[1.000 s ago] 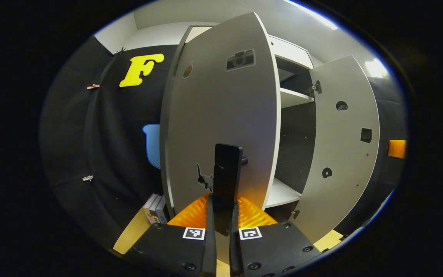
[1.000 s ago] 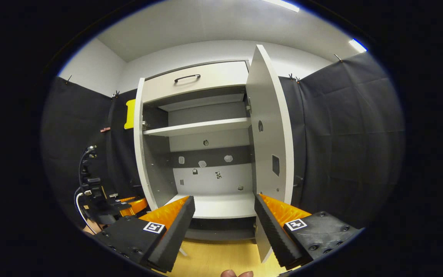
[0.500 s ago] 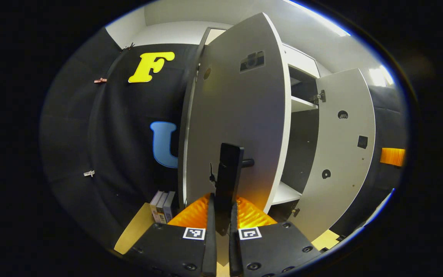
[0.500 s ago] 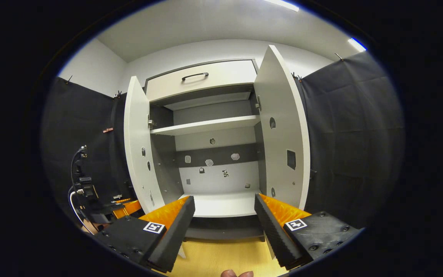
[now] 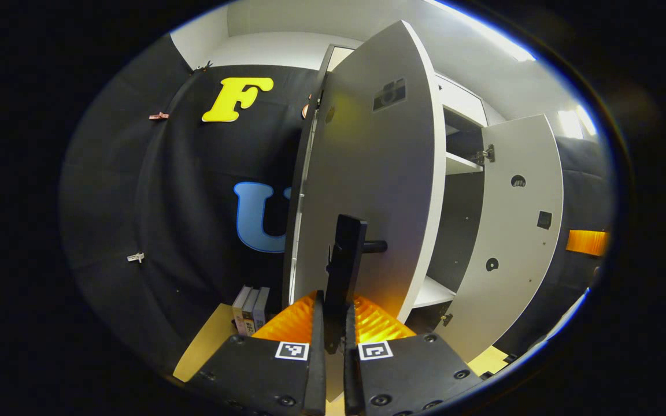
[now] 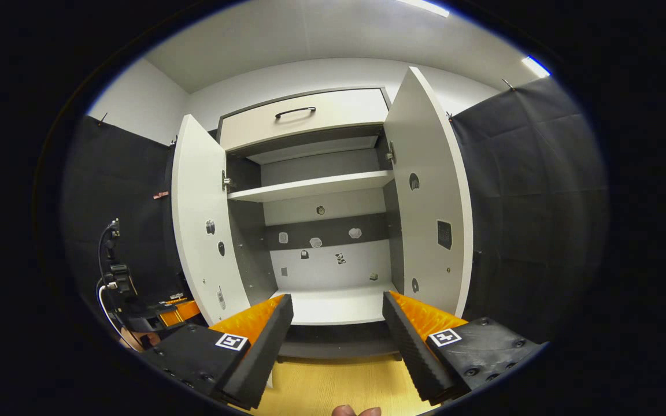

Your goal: Open the right door of the double-door shoe cabinet with the right hand, and open the left door with the left hand.

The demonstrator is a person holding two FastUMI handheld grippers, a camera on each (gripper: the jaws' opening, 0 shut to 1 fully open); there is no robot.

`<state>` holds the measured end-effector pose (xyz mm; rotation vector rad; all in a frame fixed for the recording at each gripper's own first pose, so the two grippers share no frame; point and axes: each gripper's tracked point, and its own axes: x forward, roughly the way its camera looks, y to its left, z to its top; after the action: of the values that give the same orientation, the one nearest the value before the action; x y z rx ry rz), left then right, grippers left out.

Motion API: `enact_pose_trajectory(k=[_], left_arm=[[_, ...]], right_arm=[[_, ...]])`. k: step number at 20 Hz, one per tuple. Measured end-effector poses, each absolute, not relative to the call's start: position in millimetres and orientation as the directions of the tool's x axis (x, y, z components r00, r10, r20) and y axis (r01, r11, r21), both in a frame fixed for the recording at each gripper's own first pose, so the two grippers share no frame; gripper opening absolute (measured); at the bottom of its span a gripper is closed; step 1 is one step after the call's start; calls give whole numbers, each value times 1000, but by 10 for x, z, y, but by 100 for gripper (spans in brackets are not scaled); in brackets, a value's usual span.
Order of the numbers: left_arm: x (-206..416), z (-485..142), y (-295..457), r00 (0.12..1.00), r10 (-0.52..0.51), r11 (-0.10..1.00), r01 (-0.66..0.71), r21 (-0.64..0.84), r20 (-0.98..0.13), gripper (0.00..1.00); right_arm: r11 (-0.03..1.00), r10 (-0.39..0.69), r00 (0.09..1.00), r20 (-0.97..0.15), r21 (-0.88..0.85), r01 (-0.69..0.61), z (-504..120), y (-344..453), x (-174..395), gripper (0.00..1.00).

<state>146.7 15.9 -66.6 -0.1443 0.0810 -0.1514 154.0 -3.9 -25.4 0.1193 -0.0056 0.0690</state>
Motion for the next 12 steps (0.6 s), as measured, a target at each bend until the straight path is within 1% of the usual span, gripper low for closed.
enact_pose_trajectory(k=[5, 9, 10, 11, 12], left_arm=[[1456, -689, 458, 988, -139, 986, 133, -97, -61, 15], [1475, -733, 729, 994, -90, 988, 81, -131, -63, 15], [1497, -759, 853, 996, -67, 990, 59, -127, -63, 13], [1490, -735, 919, 996, -70, 989, 62, -133, -55, 10], [1495, -736, 874, 993, -99, 984, 90, -155, -57, 8]], right_arm=[[991, 70, 997, 8, 118, -71, -258, -23, 1547, 97], [990, 72, 997, 8, 118, -73, -259, -10, 1549, 98], [991, 73, 997, 7, 116, -74, -265, -10, 1546, 98], [991, 74, 997, 8, 114, -74, -262, -9, 1544, 98], [991, 74, 997, 6, 112, -74, -264, -13, 1551, 98]])
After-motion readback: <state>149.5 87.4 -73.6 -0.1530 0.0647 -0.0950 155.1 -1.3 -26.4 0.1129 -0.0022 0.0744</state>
